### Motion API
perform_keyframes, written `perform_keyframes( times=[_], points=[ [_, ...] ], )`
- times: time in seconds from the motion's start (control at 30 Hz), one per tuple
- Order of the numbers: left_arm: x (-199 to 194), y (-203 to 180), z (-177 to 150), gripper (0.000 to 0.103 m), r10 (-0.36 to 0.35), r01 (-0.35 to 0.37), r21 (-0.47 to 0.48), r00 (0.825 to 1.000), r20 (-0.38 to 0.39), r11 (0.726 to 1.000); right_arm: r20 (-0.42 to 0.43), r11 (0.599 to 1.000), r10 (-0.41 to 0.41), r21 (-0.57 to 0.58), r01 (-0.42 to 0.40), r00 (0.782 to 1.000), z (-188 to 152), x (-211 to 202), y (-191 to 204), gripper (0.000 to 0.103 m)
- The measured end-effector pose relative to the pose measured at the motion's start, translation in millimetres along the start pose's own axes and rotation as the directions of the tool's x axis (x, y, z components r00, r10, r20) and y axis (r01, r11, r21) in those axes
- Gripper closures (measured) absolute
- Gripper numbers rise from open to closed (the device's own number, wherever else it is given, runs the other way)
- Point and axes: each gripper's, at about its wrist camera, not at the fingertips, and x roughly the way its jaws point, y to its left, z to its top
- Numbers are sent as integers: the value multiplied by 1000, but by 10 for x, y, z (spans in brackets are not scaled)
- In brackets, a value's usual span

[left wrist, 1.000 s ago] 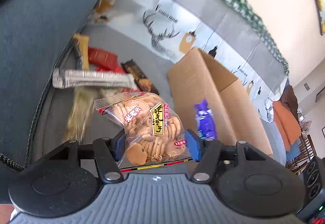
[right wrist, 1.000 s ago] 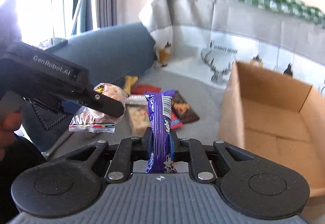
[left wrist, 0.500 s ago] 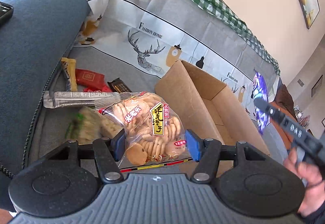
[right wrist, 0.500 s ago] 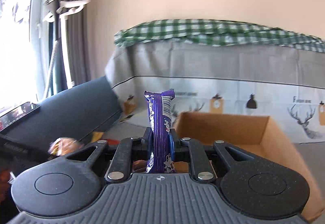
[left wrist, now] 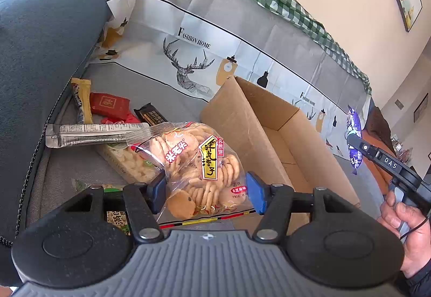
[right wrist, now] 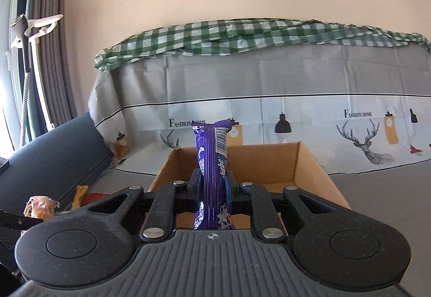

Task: Organize snacks
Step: 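Lift the purple bar with the right gripper while the left gripper lifts the cracker bag, then lower both held snacks into the cardboard box and open both grippers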

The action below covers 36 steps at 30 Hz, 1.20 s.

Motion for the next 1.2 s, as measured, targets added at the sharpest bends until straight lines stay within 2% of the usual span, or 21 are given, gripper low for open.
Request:
perform_keyframes(
  times=[0.43,0.63,0.83,0.93,1.07,1.2],
  points=[
    [-95,-309,157,37,-56,56,19,998,37,998,-4,998,-50,37,50,999,109,34,-391,86],
    [-89,-504,242,37,-134,133,11,989,56,991,-30,995,-80,53,81,996,116,111,-618,86],
    [166,-723,262,37,-207,209,-28,976,69,977,-29,992,-94,77,96,995,81,37,-693,86],
    [343,-896,236,37,-195,196,-11,978,72,980,-32,994,-95,49,96,995,59,39,-664,86],
    [486,-1210,182,37,-129,118,78,979,158,990,-41,994,-98,36,99,994,62,59,-664,86],
    [788,-1520,108,37,-136,111,188,982,128,976,-53,993,-108,39,110,993,56,87,-688,86]
  ],
)
